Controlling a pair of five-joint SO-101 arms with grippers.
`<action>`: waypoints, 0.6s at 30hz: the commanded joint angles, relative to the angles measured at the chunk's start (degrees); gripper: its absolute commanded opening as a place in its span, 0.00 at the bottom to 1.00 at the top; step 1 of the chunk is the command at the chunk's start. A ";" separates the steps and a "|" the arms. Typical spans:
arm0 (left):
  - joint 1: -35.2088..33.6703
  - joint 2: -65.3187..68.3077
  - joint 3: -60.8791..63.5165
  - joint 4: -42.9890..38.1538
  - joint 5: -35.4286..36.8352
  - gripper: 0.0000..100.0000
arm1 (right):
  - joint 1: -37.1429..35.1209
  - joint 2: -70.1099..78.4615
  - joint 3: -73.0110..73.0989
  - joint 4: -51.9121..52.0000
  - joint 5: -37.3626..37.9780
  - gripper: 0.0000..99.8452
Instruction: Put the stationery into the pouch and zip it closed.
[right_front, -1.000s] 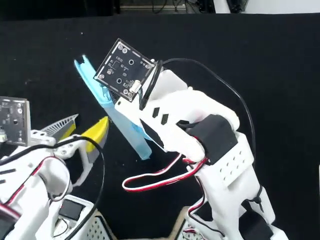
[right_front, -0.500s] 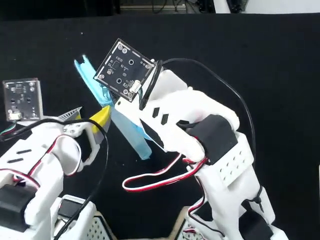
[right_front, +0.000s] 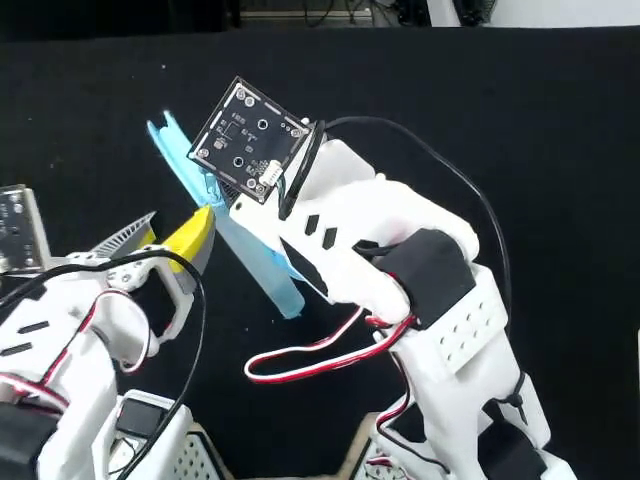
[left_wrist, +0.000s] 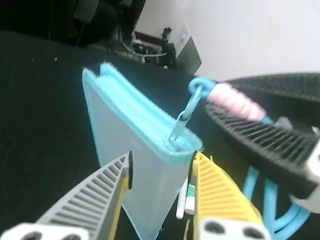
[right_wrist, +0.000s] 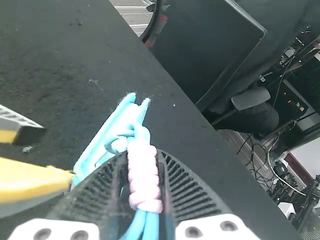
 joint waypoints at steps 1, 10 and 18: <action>-0.57 -0.35 3.65 -5.27 0.44 0.21 | -0.35 -2.51 0.31 -1.32 0.26 0.01; -0.57 -6.77 4.09 -10.20 0.18 0.21 | -0.44 -2.51 0.92 -1.41 0.44 0.01; -0.57 -8.62 14.46 -14.68 0.09 0.21 | -0.44 -2.51 1.01 -1.41 0.44 0.01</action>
